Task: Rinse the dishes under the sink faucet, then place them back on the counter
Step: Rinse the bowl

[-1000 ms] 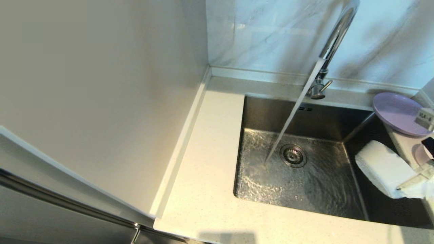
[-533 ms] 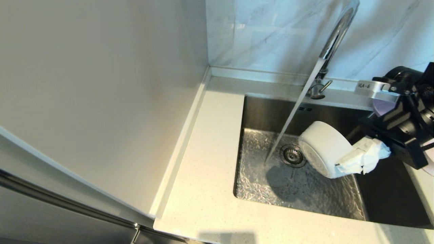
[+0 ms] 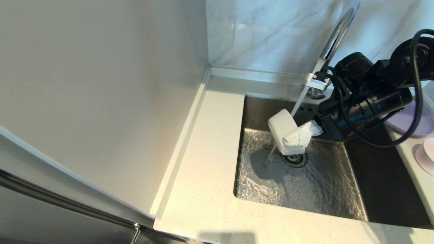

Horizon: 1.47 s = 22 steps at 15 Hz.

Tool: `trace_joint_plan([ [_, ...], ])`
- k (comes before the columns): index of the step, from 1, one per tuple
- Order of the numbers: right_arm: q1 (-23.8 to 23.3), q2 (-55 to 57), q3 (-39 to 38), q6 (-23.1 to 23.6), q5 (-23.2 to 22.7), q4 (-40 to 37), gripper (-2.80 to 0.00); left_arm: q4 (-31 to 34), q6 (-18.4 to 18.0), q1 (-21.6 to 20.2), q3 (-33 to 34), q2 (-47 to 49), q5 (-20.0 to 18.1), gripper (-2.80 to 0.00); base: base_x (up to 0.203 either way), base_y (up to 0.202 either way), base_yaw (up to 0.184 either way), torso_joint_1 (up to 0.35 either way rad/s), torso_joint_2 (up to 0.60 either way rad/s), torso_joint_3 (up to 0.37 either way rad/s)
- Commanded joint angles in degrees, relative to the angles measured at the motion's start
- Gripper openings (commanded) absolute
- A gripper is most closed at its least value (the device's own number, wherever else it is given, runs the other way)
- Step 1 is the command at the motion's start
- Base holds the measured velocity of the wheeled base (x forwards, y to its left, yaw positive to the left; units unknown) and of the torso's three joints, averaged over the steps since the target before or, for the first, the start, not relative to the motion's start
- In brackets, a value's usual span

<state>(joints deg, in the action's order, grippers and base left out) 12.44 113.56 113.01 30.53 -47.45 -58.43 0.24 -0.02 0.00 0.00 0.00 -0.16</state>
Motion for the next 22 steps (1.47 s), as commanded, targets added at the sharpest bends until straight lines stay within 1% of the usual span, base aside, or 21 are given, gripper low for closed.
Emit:
trace_joint_plan([
  [1,0.81,0.5,0.02,-7.6,4.69,9.25,-2.8,0.02,0.02,0.0,0.0,0.0,-0.02,-2.8,0.0,0.0,0.0,0.0,0.0,0.0],
  [2,0.91,0.23,0.02,-8.08,6.56,11.02,-2.8,0.02,0.02,0.0,0.0,0.0,-0.02,-2.8,0.0,0.0,0.0,0.0,0.0,0.0],
  [5,0.92,-0.59,0.02,-7.95,9.66,12.53,-2.8,0.02,0.02,0.0,0.0,0.0,-0.02,-2.8,0.0,0.0,0.0,0.0,0.0,0.0],
  [10,-0.06,-2.19,-0.07,-8.03,9.83,12.46,-2.8,0.02,0.02,0.0,0.0,0.0,-0.03,-2.8,0.0,0.0,0.0,0.0,0.0,0.0],
  [17,-3.34,-1.97,-0.07,-8.16,9.84,12.46,-2.8,0.02,0.02,0.0,0.0,0.0,-0.02,-2.8,0.0,0.0,0.0,0.0,0.0,0.0],
  [21,-6.55,-2.35,-0.24,-7.95,10.0,12.45,-2.8,0.02,0.02,0.0,0.0,0.0,-0.02,-2.8,0.0,0.0,0.0,0.0,0.0,0.0],
  [22,-7.99,-2.73,-0.57,-7.95,10.01,12.32,-2.8,0.02,0.02,0.0,0.0,0.0,-0.04,-2.8,0.0,0.0,0.0,0.0,0.0,0.0],
])
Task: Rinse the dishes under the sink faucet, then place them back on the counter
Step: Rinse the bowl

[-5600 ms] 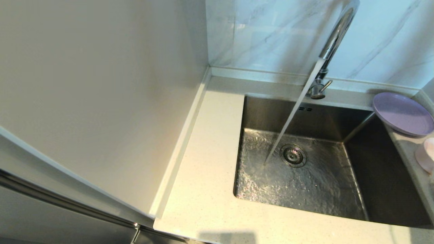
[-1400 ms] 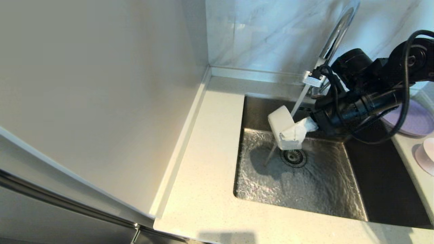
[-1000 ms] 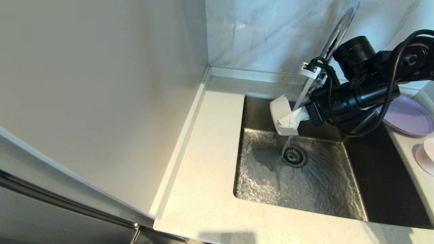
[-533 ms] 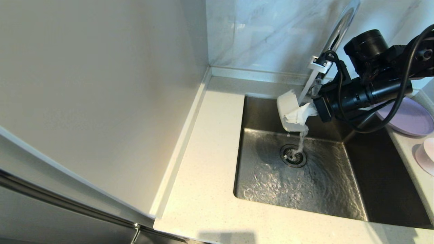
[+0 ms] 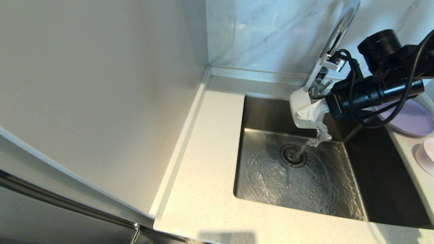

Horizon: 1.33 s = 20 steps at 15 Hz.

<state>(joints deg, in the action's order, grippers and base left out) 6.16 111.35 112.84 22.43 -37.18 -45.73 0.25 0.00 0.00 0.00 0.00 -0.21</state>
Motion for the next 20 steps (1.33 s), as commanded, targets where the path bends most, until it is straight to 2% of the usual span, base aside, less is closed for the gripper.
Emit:
trace_joint_plan([
  [1,-3.27,-0.89,-0.94,0.16,-0.31,-0.54,-2.8,0.02,0.0,0.0,0.0,0.0,0.03,-2.8,0.0,0.0,0.0,0.0,0.0,0.0],
  [4,-8.1,-2.01,-1.72,0.08,-1.46,-0.68,-2.8,0.02,0.0,0.0,0.0,0.0,-0.06,-2.8,0.0,0.0,0.0,0.0,0.0,0.0],
  [5,-9.6,-2.2,-2.05,0.07,-3.49,-0.69,-2.8,0.02,0.0,0.0,0.0,0.0,0.03,-2.8,0.0,0.0,0.0,0.0,0.0,0.0],
  [8,-14.03,-2.7,-1.98,-1.23,-15.45,-2.78,-2.8,0.02,0.0,0.0,0.0,0.0,0.03,-2.8,0.0,0.0,0.0,0.0,0.0,0.0],
  [10,-16.88,-3.32,-1.69,-6.51,-22.3,-5.09,-2.8,0.02,0.0,0.0,0.0,0.0,0.03,-2.8,0.0,0.0,0.0,0.0,0.0,0.0],
  [15,-23.34,-4.97,-1.65,-27.26,-48.22,-6.04,-2.8,0.02,0.0,0.0,0.0,0.0,0.03,-2.8,0.0,0.0,0.0,0.0,0.0,0.0],
  [16,-25.12,-4.81,-1.39,-30.9,-50.15,-6.04,-2.8,0.02,0.0,0.0,0.0,0.0,0.03,-2.8,0.0,0.0,0.0,0.0,0.0,0.0],
  [18,-28.71,-4.63,-0.4,-36.82,-50.46,-5.81,-2.8,0.02,0.0,0.0,0.0,0.0,0.03,-2.8,0.0,0.0,0.0,0.0,0.0,0.0],
  [20,-30.28,-4.36,-2.22,-37.38,-50.48,-7.47,-2.8,0.02,0.0,0.0,0.0,0.0,0.03,-2.8,0.0,0.0,0.0,0.0,0.0,0.0],
])
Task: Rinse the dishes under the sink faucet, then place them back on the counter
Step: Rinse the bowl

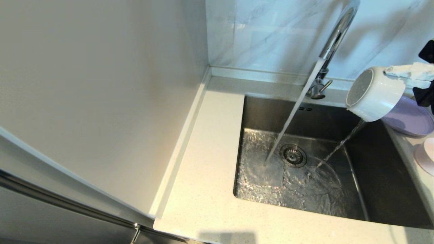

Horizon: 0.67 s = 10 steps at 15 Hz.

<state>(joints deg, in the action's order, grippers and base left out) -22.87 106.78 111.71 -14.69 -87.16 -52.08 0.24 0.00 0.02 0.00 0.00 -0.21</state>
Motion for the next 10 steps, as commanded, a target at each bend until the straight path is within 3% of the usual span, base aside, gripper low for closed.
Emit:
trace_joint_plan([
  [1,-1.28,0.61,-2.87,-0.36,-0.5,-2.0,-2.8,0.02,0.0,-0.02,0.0,0.0,0.0,-2.8,0.0,0.0,0.0,0.0,0.0,0.0],
  [3,-1.22,1.48,-5.97,-0.52,-0.5,-2.44,-2.8,0.02,0.0,-0.02,0.0,0.0,0.03,-2.8,0.0,0.0,0.0,0.0,0.0,0.0],
  [6,0.98,-0.04,-1.42,-2.62,-0.34,-1.43,-2.8,0.02,0.0,-0.02,0.0,0.0,0.01,-2.8,0.0,0.0,0.0,0.0,0.0,0.0],
  [7,3.49,-0.22,-1.49,-2.83,3.16,-1.0,-2.8,0.02,0.0,-0.02,0.0,0.0,0.03,-2.8,0.0,0.0,0.0,0.0,0.0,0.0],
  [9,9.08,-0.56,-1.68,-3.78,18.33,-1.04,-2.8,0.02,0.0,-0.02,0.0,0.0,0.03,-2.8,0.0,0.0,0.0,0.0,0.0,0.0],
  [10,11.56,-1.11,-2.02,-4.86,21.52,-1.13,-2.8,0.02,0.0,-0.02,0.0,0.0,0.03,-2.8,0.0,0.0,0.0,0.0,0.0,0.0],
])
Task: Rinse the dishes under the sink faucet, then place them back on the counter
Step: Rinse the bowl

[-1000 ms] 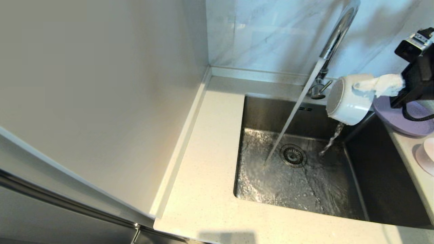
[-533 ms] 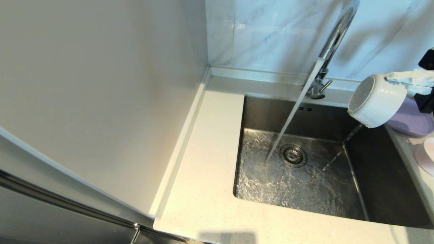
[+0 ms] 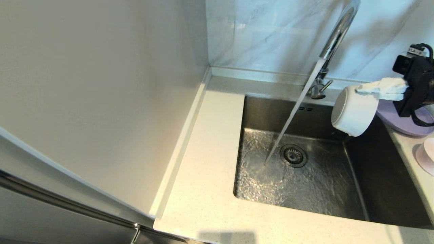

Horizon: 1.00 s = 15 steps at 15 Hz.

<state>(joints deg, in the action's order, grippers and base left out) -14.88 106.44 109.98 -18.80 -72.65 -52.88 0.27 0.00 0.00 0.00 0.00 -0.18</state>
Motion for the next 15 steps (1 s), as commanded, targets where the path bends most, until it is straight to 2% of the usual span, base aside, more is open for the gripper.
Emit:
trace_joint_plan([
  [1,5.08,-1.43,-0.98,-1.37,8.2,-0.37,-2.8,0.0,0.0,0.0,0.0,0.0,0.01,-2.8,0.0,0.0,0.0,0.0,0.0,0.0],
  [5,8.21,-2.03,-2.49,-1.9,12.11,-0.21,-2.8,0.0,0.0,0.0,0.0,0.0,0.01,-2.8,0.0,0.0,0.0,0.0,0.0,0.0],
  [8,8.2,0.26,-1.93,-2.12,12.31,0.39,-2.8,0.0,0.0,0.0,0.0,0.0,0.01,-2.8,0.0,0.0,0.0,0.0,0.0,0.0],
  [11,8.29,1.15,-2.22,-2.22,12.36,3.95,-2.8,0.0,0.0,0.0,0.0,0.0,0.01,-2.8,0.0,0.0,0.0,0.0,0.0,0.0],
  [15,9.88,2.64,-2.21,-6.91,12.36,11.94,-2.8,0.0,0.0,0.0,0.0,0.0,0.01,-2.8,0.0,0.0,0.0,0.0,0.0,0.0],
])
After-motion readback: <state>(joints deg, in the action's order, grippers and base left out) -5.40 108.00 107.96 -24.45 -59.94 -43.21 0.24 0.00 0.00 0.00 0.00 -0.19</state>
